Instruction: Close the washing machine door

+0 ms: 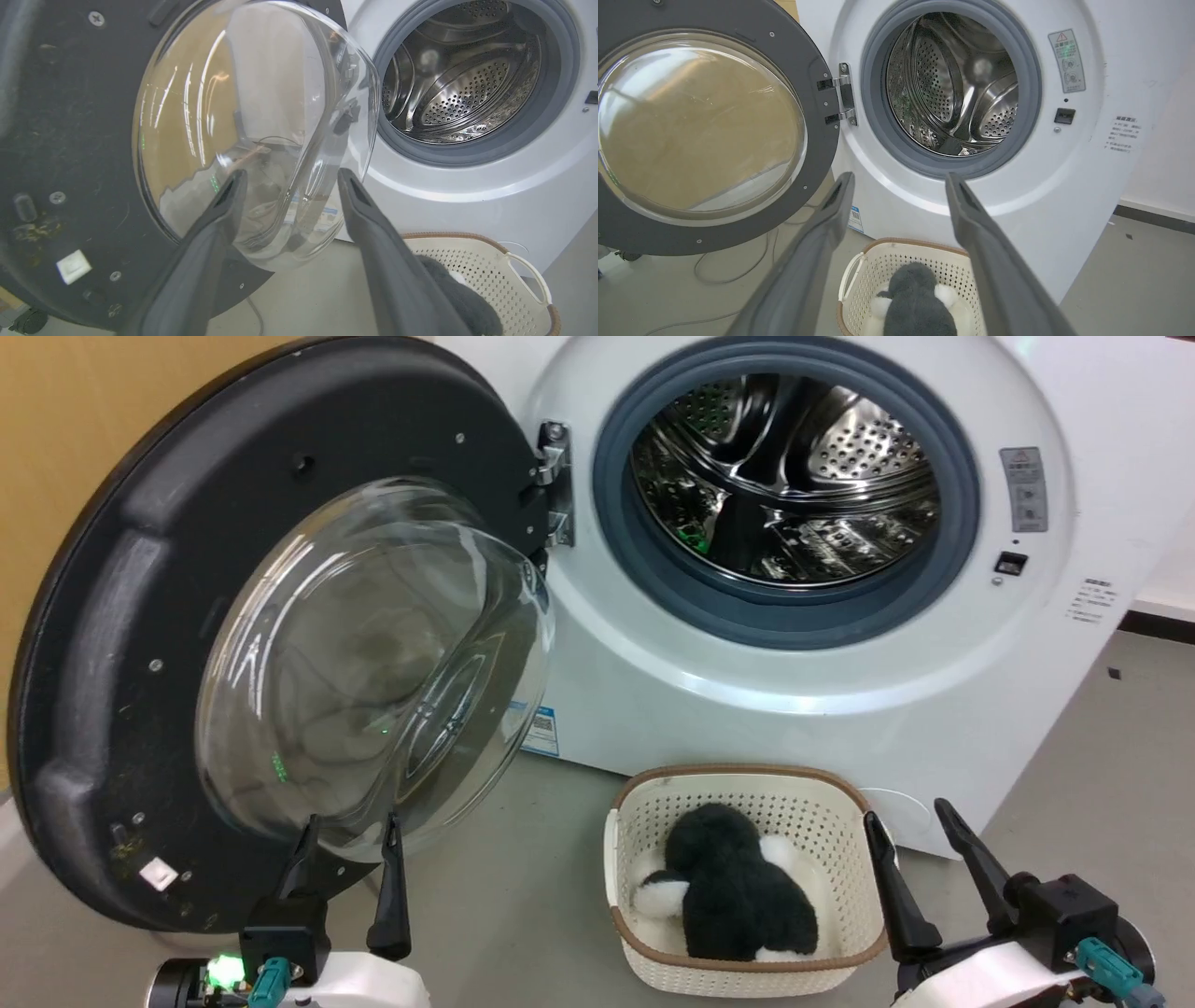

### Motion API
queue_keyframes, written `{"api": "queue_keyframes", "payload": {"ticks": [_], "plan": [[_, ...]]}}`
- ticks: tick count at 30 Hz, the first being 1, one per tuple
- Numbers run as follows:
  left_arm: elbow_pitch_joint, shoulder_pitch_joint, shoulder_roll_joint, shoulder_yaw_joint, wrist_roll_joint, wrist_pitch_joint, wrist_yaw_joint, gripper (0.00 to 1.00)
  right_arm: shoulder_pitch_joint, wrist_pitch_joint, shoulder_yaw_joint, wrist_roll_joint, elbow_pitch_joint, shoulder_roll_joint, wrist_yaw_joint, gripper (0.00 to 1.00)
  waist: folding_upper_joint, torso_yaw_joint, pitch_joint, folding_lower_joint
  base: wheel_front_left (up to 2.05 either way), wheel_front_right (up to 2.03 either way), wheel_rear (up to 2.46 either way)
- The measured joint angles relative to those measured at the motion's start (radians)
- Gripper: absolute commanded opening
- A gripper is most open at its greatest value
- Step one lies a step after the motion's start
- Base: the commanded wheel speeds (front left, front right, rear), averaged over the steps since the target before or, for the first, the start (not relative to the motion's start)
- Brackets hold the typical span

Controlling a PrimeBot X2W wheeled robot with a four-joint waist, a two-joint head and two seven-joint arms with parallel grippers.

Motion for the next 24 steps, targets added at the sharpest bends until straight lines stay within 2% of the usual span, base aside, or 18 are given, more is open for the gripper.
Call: {"api": "queue_keyframes", "payload": {"ticks": [24], "plan": [[-0.022,0.026,0.003,0.000,-0.018,-0.051,0.050,1.00,-0.018,-0.049,0.053,0.040,0.045,0.000,0.000,1.00,0.0000,0.112,0.018,0.0000,0.00,0.00,0.00]]}}
